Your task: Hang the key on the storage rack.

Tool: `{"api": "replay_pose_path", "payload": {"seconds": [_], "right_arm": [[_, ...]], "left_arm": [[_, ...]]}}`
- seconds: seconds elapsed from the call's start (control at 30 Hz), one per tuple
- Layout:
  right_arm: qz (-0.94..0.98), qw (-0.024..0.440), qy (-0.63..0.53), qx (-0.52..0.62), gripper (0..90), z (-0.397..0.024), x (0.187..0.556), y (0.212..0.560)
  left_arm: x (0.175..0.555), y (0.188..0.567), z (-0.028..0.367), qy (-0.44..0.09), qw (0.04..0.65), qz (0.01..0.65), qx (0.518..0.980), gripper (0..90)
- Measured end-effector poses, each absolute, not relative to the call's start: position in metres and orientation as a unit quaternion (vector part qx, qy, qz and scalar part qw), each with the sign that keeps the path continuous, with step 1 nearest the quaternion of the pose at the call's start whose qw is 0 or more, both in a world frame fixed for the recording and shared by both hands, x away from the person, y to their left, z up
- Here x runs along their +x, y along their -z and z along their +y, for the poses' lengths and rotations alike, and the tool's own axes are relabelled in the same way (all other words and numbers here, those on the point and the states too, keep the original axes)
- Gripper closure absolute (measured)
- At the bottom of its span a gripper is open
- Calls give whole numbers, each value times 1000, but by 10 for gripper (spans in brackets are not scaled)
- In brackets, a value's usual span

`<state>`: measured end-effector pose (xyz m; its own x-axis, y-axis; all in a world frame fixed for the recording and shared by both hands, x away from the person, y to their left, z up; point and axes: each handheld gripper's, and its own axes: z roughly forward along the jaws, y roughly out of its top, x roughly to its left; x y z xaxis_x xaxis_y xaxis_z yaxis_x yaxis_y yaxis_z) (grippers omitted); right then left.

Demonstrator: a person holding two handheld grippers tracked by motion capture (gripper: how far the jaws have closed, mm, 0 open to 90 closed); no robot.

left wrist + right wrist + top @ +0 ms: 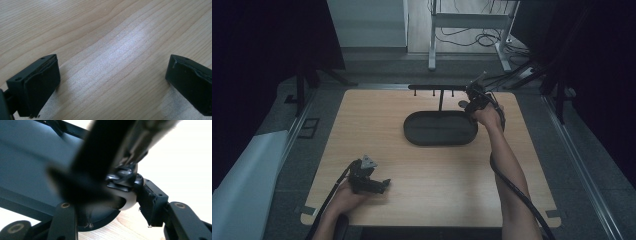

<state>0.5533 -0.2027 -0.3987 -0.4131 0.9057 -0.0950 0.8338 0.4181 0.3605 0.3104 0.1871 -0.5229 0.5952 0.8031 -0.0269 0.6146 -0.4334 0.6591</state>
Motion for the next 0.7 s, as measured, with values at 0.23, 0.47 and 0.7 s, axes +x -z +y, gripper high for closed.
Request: {"api": "replay_pose_path", "payload": {"seconds": [0.23, 0.47, 0.7], "right_arm": [[835, 141, -138, 513, 378, -212, 548, 400], [840, 144, -145, 503, 329, -214, 540, 398], [847, 140, -149, 490, 312, -211, 530, 397]], "left_arm": [[310, 523, 187, -147, 321, 426, 833, 0], [310, 523, 187, -146, 320, 425, 834, 0], [310, 523, 187, -147, 320, 425, 834, 0]]}}
